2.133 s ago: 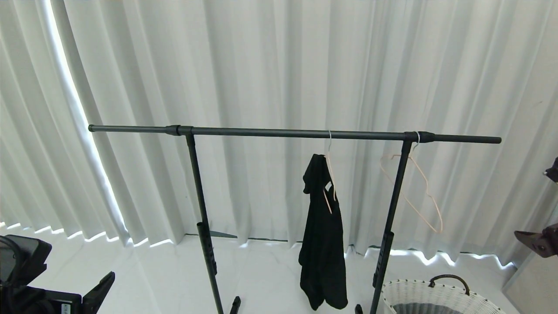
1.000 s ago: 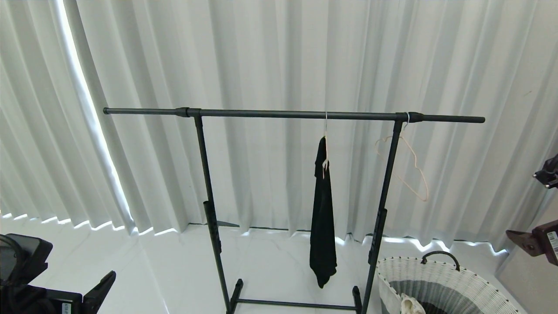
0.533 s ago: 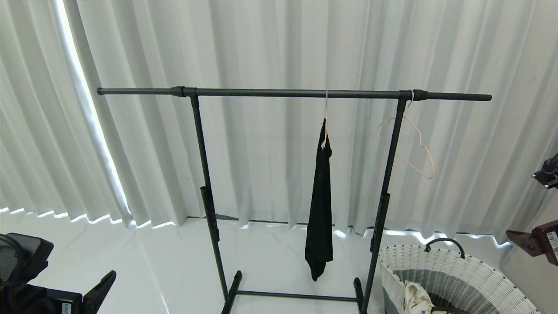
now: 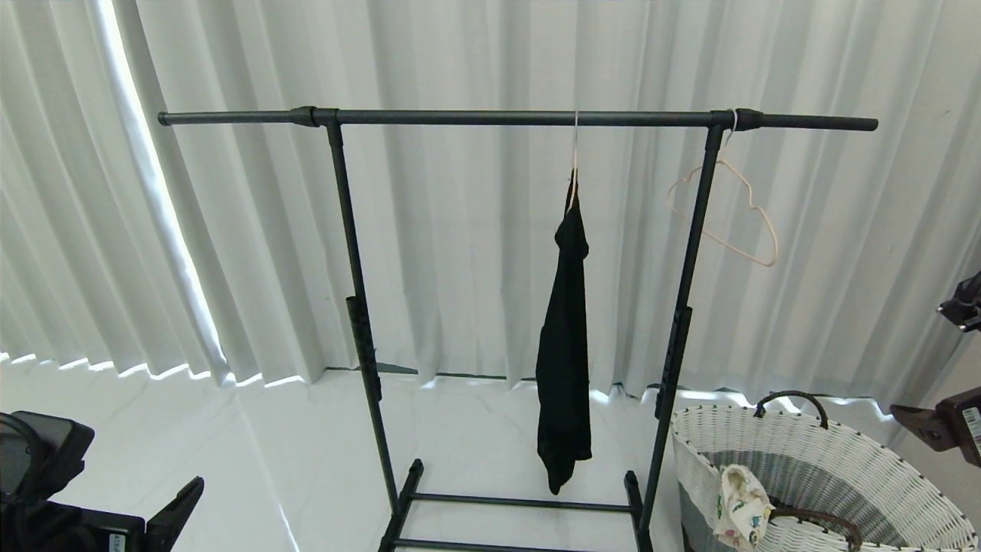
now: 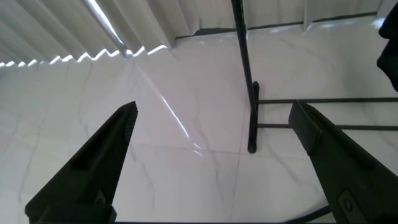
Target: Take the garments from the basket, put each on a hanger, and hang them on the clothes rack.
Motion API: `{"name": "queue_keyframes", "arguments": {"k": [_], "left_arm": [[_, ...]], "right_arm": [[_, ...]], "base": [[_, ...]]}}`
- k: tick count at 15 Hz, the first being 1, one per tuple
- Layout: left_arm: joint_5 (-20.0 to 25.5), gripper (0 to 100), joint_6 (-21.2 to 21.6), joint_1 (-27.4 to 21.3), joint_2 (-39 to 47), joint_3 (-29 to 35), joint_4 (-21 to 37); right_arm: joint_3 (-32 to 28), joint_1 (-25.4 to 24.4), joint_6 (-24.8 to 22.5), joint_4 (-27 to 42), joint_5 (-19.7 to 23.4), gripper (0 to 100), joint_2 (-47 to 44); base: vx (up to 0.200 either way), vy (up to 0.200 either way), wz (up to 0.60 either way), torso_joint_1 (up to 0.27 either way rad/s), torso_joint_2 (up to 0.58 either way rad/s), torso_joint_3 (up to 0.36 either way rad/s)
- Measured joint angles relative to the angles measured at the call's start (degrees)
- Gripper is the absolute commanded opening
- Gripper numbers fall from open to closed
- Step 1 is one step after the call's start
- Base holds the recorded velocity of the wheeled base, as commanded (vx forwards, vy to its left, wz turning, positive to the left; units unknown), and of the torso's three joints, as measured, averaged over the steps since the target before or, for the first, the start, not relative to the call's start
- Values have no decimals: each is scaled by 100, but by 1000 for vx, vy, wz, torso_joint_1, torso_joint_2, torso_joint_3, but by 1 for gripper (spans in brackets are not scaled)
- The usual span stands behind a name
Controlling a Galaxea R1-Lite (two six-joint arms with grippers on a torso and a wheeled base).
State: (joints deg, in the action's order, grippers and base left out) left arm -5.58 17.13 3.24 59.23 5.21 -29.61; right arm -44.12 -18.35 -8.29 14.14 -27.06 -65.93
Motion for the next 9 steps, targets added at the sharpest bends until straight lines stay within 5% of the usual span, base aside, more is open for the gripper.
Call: {"name": "queue_keyframes", "arguments": {"k": [6, 9], "left_arm": [[-2, 100, 6, 0, 0, 2, 0], [-2, 100, 9, 0, 2, 17, -2]], "right_arm": [[0, 0, -2, -7, -2, 100, 33], [0, 0, -9, -2, -24, 100, 33]], "base": [[0, 0, 0, -151, 461, 299], [0, 0, -600, -38, 209, 121]]}}
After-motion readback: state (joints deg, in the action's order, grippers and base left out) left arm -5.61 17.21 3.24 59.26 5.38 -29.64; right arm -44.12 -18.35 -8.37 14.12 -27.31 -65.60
